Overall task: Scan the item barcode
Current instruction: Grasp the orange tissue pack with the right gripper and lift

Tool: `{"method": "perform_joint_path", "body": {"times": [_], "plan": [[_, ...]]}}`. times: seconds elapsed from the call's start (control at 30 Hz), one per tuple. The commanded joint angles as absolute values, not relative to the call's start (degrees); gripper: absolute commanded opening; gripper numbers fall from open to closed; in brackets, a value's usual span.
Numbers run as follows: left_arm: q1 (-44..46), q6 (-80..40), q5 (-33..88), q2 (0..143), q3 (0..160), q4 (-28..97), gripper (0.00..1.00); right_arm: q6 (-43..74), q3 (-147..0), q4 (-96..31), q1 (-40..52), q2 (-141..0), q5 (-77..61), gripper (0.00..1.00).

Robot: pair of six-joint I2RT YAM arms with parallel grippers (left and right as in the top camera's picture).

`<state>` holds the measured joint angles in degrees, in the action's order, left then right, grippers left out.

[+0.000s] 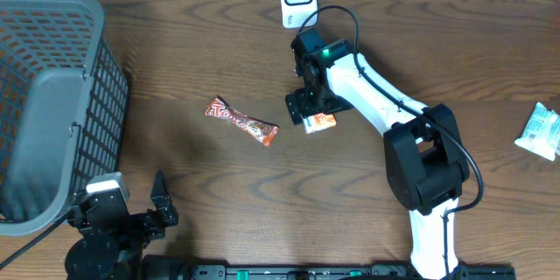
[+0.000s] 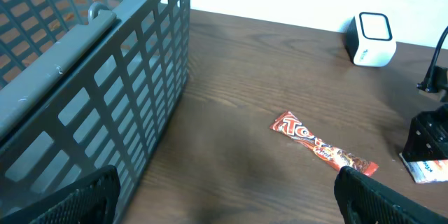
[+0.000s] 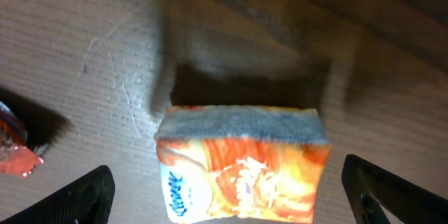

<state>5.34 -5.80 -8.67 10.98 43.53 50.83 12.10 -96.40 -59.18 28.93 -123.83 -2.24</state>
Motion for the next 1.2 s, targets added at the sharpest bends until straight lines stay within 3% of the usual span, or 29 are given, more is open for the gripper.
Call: {"method": "perform_joint_path", "body": {"times": [0.0, 0.17, 0.27, 0.3, 0.53, 1.17], "plan": [[5.1, -5.9, -8.1, 10.7, 43.5, 50.8, 0.98, 11.1, -96.6, -58.7, 28.4, -125.9, -2.0, 0.99], [5.1, -5.9, -8.1, 10.7, 43.5, 50.8, 0.98, 12.6, -96.6, -59.2, 28.2, -128.5, -2.0, 0.99], [5.1, -5.9, -8.1, 10.7, 43.5, 50.8, 0.98, 13.3, -96.6, -59.5, 28.1, -129.5, -2.4, 0.91], [5.1, -5.9, -8.1, 10.7, 43.5, 50.8, 0.98, 13.2, -96.6, -59.7, 28.1, -129.7, -3.3, 0.80], [5.1, -5.9, -8.1, 10.7, 43.5, 50.8, 0.98, 13.3, -97.8, -61.7, 27.3, -129.6, -8.8, 0.67], [5.1, -5.9, -8.1, 10.7, 43.5, 50.8, 0.98, 10.8, -105.2, -89.6, 21.6, -129.7, -25.1, 0.64]]}}
